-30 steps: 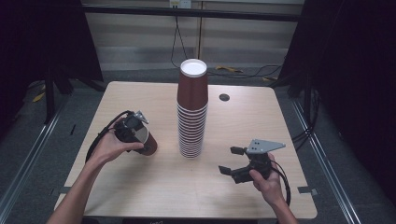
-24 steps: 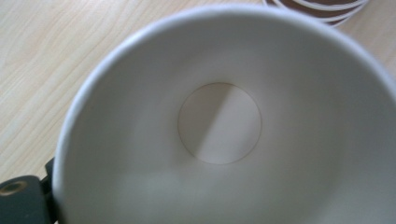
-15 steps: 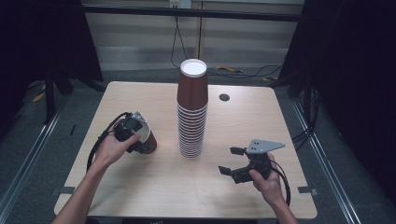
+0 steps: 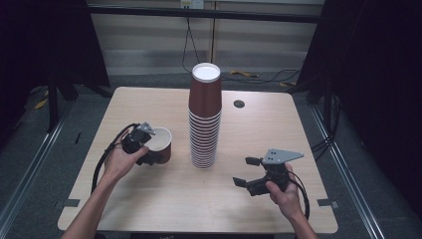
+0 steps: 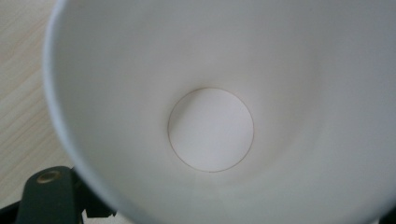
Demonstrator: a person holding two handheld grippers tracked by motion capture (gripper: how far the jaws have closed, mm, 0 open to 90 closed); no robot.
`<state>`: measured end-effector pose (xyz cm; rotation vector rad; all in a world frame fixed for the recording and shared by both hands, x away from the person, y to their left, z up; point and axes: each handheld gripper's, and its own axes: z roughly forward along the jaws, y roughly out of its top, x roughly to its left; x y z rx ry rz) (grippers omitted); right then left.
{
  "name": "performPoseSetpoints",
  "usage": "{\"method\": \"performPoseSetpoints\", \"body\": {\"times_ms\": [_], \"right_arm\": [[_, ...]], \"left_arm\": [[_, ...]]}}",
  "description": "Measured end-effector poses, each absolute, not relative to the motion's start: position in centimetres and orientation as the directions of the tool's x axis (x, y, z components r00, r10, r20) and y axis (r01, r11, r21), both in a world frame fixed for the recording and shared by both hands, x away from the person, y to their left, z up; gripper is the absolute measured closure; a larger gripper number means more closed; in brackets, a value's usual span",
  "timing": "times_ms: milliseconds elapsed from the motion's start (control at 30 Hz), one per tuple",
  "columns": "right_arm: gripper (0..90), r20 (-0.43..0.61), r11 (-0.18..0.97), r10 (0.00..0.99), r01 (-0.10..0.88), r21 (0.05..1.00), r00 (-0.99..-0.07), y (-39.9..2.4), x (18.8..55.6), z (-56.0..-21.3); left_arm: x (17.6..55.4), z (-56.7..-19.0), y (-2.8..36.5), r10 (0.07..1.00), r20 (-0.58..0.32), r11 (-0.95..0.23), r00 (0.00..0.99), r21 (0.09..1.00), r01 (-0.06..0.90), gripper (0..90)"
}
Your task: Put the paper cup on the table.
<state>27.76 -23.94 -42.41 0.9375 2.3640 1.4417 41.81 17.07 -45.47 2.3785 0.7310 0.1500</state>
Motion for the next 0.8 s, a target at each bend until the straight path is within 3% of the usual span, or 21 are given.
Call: {"method": "performPoseSetpoints", "body": {"times_ms": [167,800], "right_arm": [[13.9,0.138,0.316,0.619,0.407,0.857,-0.773,-23.9,27.8,-42.4],[13.9,0.142,0.312,0.627,0.414,0.855,-0.766,-24.1,27.8,-42.4]], "left_arm": [[41.2,-45.8,18.3,0.54,-0.107,-0.592,0.835,0.657,0.467,15.6],[38.2,-46.5,19.9,0.587,-0.057,-0.519,0.808,0.739,0.429,15.8]]}}
